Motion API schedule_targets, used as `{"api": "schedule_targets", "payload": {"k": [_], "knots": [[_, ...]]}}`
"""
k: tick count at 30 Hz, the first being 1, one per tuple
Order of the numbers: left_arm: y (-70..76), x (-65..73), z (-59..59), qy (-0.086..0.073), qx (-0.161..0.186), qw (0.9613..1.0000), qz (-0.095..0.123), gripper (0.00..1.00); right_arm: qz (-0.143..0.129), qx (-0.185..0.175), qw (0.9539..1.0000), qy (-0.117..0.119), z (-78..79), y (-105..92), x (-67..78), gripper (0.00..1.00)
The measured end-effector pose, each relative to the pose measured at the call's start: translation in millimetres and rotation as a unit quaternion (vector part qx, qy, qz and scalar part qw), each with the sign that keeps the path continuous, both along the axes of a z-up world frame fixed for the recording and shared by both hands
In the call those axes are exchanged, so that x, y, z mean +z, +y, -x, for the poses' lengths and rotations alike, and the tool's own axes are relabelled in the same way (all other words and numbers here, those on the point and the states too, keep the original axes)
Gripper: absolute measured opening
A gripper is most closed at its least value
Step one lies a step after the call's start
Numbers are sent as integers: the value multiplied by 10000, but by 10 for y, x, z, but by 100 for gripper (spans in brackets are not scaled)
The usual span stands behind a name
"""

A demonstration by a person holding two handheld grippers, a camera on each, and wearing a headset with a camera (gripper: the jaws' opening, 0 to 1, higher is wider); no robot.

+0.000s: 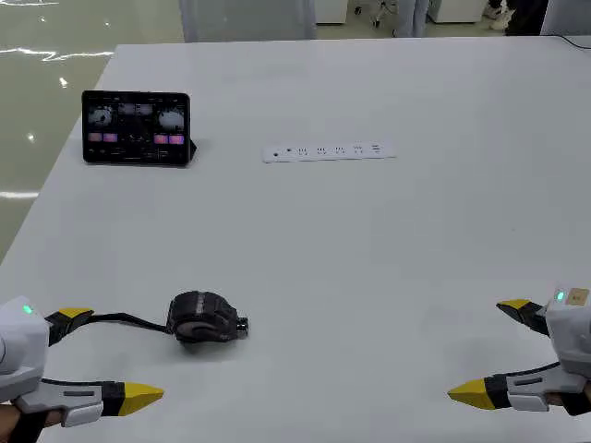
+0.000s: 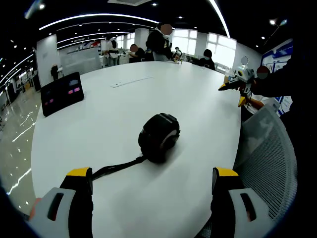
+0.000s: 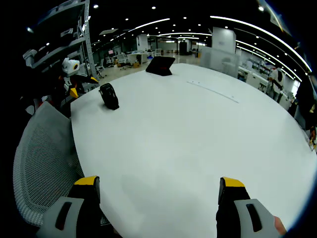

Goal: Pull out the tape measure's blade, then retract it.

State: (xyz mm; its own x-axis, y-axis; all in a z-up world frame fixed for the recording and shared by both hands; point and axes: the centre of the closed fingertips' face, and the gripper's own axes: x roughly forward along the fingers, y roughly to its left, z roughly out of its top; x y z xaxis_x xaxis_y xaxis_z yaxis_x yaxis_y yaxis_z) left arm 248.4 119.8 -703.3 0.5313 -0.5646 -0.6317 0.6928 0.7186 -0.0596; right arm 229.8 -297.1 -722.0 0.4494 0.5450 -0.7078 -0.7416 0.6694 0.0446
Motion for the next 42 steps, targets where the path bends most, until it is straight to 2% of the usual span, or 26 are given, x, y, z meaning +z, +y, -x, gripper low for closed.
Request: {"api": "schedule_targets", "payload": {"k": [1,8,14,22,24,25,27,29,34,36,38,42], "knots": [[-5,13,-11,-52,-18,10000,2,99,1,-1,10000,-1,3,5,4,99],[-29,-1,-9,-11,-67,10000,-50,99,-12,-28,10000,-7,19,20,21,99],[-42,0,-5,-44,-109,9999,-48,99,7,-21,10000,29,39,13,5,99],[-73,-55,53,132,-275,9995,-81,99,-102,-37,9998,-143,-44,42,9,99],[-77,-70,56,162,-321,9993,-128,99,-230,-160,9995,108,-36,65,-74,99],[-84,-75,58,172,-382,9990,-161,99,-313,-149,9984,447,33,86,-128,99],[-104,-80,67,212,-471,9985,-175,97,-462,-126,9975,527,41,135,-150,99],[-114,-96,48,218,-541,9980,-231,98,-374,17,9986,385,36,152,-163,99],[-125,-124,-4,306,-649,9970,-279,98,-223,150,9985,479,49,189,-195,99],[-144,-129,-15,302,-768,9960,-334,99,-155,333,9987,358,50,227,-181,99],[-137,-152,-49,278,-851,9946,-515,99,-123,506,9983,253,24,232,-170,99],[-142,-211,-47,421,-1070,9905,-750,99,23,578,9979,302,-3,219,-194,99]]}}
